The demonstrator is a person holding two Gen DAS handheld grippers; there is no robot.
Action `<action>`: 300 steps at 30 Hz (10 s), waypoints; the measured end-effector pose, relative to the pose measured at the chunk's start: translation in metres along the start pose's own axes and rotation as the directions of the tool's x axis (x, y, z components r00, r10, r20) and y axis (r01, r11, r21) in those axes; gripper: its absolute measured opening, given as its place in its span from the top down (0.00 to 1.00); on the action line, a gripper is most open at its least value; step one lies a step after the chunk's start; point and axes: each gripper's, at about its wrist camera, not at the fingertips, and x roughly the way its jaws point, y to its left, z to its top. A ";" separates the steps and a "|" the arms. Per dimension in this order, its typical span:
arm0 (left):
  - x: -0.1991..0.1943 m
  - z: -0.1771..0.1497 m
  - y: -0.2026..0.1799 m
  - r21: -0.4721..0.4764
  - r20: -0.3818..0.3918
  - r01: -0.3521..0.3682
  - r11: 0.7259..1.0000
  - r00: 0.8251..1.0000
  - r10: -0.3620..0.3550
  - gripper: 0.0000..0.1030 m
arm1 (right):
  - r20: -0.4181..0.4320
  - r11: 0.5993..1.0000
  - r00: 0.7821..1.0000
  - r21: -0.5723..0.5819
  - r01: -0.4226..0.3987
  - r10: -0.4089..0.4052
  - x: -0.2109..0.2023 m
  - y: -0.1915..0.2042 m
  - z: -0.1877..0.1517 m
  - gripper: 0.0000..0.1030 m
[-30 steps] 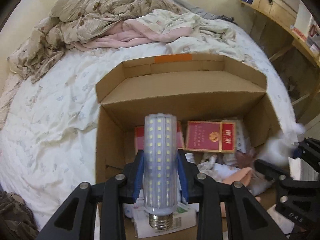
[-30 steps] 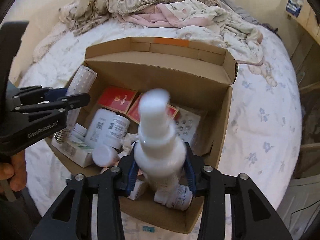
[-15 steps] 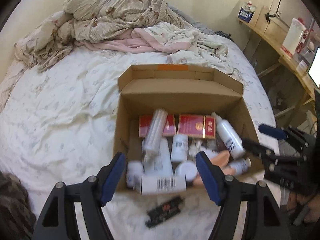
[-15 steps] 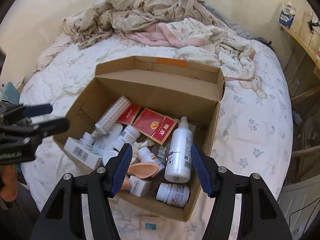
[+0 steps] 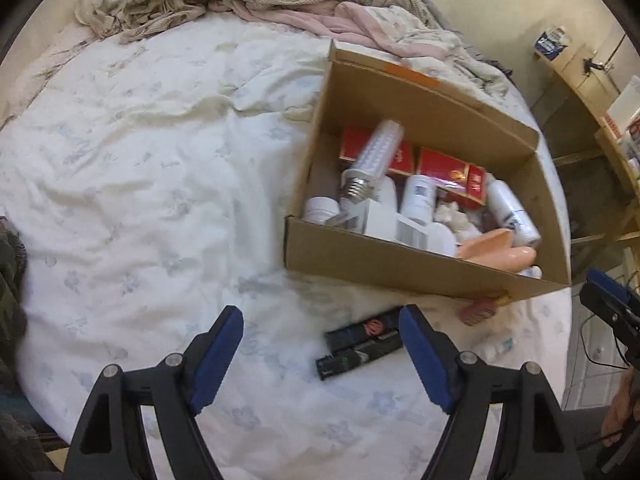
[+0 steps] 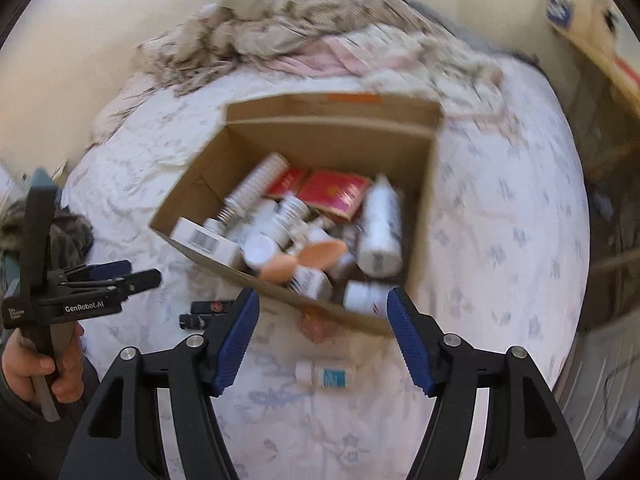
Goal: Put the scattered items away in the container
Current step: 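Reach the left tool to the black lighters while the right tool reaches the white-blue pill bottle, then grasp a black lighter with the left tool while the right tool grasps the white-blue pill bottle, then lower the lighter and pill bottle into the box and open both tools, then grasp the second black lighter with the left tool, then lift the lighter with the left tool while the right tool grasps the pink perfume bottle, then lower the lighter and perfume bottle into the box and open both tools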
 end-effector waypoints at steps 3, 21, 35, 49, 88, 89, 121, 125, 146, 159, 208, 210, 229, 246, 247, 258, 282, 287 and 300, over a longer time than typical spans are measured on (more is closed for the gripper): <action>0.012 -0.001 0.009 -0.028 -0.045 -0.003 1.000 0.999 0.002 0.22 | -0.073 0.998 0.997 0.057 -0.006 0.010 0.017 -0.017 -0.005 0.31; 0.057 -0.023 0.007 -0.087 -0.235 0.048 0.995 0.970 -0.068 0.22 | -0.416 0.989 0.903 -0.131 0.061 -0.111 0.117 0.019 -0.034 0.25; 0.082 -0.035 -0.009 -0.217 -0.218 -0.027 0.976 0.976 -0.022 0.20 | -0.424 0.994 0.902 -0.100 0.034 -0.074 0.105 0.004 -0.050 0.25; 0.062 -0.048 0.000 -0.167 -0.206 0.015 0.986 0.977 -0.050 0.57 | -0.377 0.983 0.923 -0.181 0.010 -0.079 0.095 0.008 -0.055 0.42; 0.053 -0.077 -0.059 0.273 -0.263 0.168 0.947 0.960 -0.095 0.82 | -0.262 0.998 0.965 -0.067 -0.021 0.003 0.065 -0.007 -0.011 0.42; 0.050 -0.079 -0.059 0.275 -0.273 0.183 0.944 0.956 -0.106 0.82 | -0.262 0.998 0.965 -0.062 -0.023 0.006 0.065 -0.008 -0.010 0.42; -0.009 0.055 -0.059 0.182 0.055 0.138 0.974 0.987 -0.150 0.82 | 0.114 0.941 0.964 0.217 -0.258 0.239 0.023 -0.035 0.057 0.42; 0.001 0.054 -0.059 0.230 0.069 0.082 0.970 0.993 -0.100 0.81 | 0.075 0.952 0.978 0.226 -0.208 0.196 0.040 -0.035 0.061 0.42; -0.009 0.051 -0.058 0.191 0.120 0.050 0.980 0.990 -0.074 0.38 | 0.109 0.951 0.980 0.245 -0.190 0.168 0.041 -0.034 0.072 0.14; -0.047 0.026 -0.025 0.093 0.063 -0.022 0.995 0.998 0.016 0.22 | 0.159 0.918 0.958 0.284 -0.277 0.240 0.013 -0.044 0.066 0.14; 0.082 -0.005 -0.026 -0.234 -0.253 -0.002 0.972 0.966 -0.059 0.22 | -0.126 0.990 0.985 -0.056 -0.127 0.120 0.072 0.010 0.010 0.85; 0.088 -0.005 -0.029 -0.235 -0.255 -0.035 0.971 0.967 -0.027 0.22 | -0.131 0.991 0.985 -0.054 -0.123 0.115 0.074 0.006 0.011 0.85; 0.094 -0.002 -0.039 -0.211 -0.242 -0.070 0.975 0.970 0.018 0.21 | -0.284 0.986 0.957 0.169 -0.007 0.055 0.112 -0.033 -0.003 0.20; 0.066 -0.016 -0.032 -0.188 -0.196 0.031 0.982 0.978 -0.068 0.22 | -0.254 0.981 0.965 0.191 -0.022 0.071 0.118 -0.032 -0.006 0.35; 0.060 -0.017 -0.035 -0.176 -0.187 0.036 0.984 0.980 -0.069 0.22 | -0.249 0.978 0.965 0.203 -0.037 0.088 0.114 -0.035 -0.007 0.35; -0.035 -0.030 -0.052 -0.007 0.101 0.126 0.992 0.987 -0.124 0.22 | 0.035 0.950 0.968 0.185 -0.252 0.250 -0.005 -0.023 0.015 0.35; 0.005 0.063 -0.045 -0.070 0.163 0.224 0.972 0.964 -0.210 0.20 | 0.077 0.986 0.996 0.155 -0.056 0.045 0.051 -0.005 0.071 0.16; -0.002 0.061 -0.043 -0.073 0.176 0.211 0.975 0.965 -0.195 0.20 | 0.087 0.976 0.993 0.195 -0.097 0.082 0.047 -0.011 0.071 0.16; -0.068 0.014 -0.027 -0.005 0.118 0.203 0.979 0.972 -0.201 0.20 | 0.176 0.989 0.978 0.085 -0.125 0.109 -0.021 0.004 0.053 0.16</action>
